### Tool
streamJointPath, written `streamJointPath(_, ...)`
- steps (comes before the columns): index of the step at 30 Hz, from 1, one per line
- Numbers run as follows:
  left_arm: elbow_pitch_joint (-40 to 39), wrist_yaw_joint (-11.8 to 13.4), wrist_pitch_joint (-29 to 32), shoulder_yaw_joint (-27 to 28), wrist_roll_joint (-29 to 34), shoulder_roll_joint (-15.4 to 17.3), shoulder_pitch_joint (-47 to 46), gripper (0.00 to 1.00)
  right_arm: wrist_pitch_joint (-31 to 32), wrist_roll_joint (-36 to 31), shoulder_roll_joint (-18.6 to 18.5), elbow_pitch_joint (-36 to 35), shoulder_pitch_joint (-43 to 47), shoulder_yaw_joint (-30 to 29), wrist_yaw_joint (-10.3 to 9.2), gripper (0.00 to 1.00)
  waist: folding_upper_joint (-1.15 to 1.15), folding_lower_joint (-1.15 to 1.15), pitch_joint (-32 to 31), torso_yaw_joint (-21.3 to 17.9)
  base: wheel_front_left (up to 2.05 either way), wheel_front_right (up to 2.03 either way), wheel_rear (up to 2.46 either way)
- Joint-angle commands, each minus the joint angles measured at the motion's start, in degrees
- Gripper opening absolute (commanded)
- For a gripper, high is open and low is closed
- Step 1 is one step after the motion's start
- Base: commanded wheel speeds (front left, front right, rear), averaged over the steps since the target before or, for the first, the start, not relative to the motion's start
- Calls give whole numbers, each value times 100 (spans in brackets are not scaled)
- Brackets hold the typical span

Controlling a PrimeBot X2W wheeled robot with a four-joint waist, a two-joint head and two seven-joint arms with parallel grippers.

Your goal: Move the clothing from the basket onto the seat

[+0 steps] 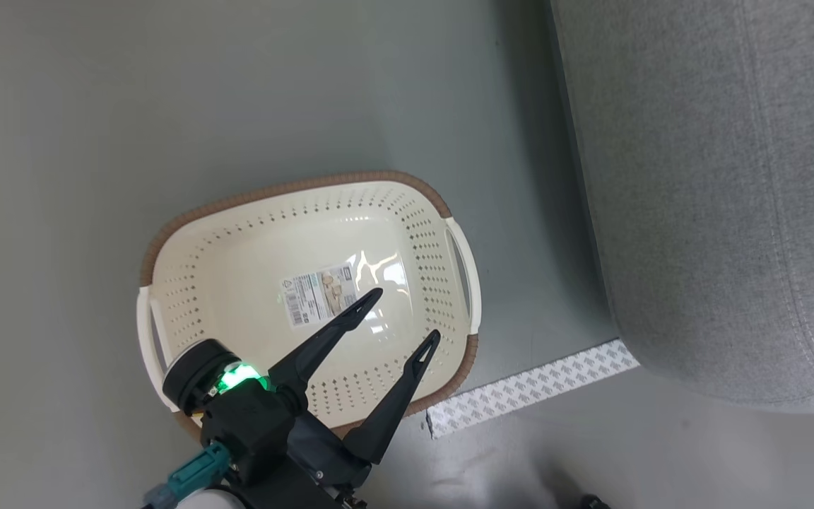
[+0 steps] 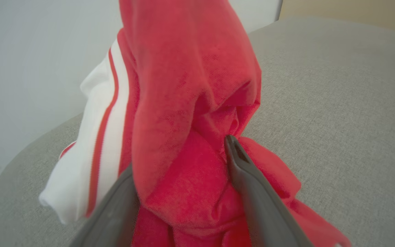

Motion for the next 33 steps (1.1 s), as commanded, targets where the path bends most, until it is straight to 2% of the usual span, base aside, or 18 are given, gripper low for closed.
streamJointPath(1,86,-25,-98,8,-83,-35,101,100,27,-84,37,-37,146,127,2,100,-1,0,-305,126,0,0,0)
streamJointPath(7,527,-111,-456,64,-350,-203,245,100,263,-196,-217,-18,508,716,1,100,-1,0,-1024,362,0,0,0)
streamJointPath(12,1051,-232,-835,107,-493,-377,350,100,285,123,-561,3,858,1172,1,100,-1,0,-1705,664,0,0,0)
streamJointPath(18,1760,-151,-1115,417,-751,-613,950,100,403,502,-789,-424,1863,1844,1,100,-1,0,-2790,902,0,0,0)
streamJointPath(25,2046,-27,-1154,1279,-538,-816,1934,100,636,798,-540,-1419,3201,2291,1,100,-1,0,-3820,1062,0,0,0)
streamJointPath(33,2240,-82,-1151,1989,-113,-927,2451,100,949,749,-410,-2374,4225,2584,1,100,-1,0,-4342,1286,0,0,0)
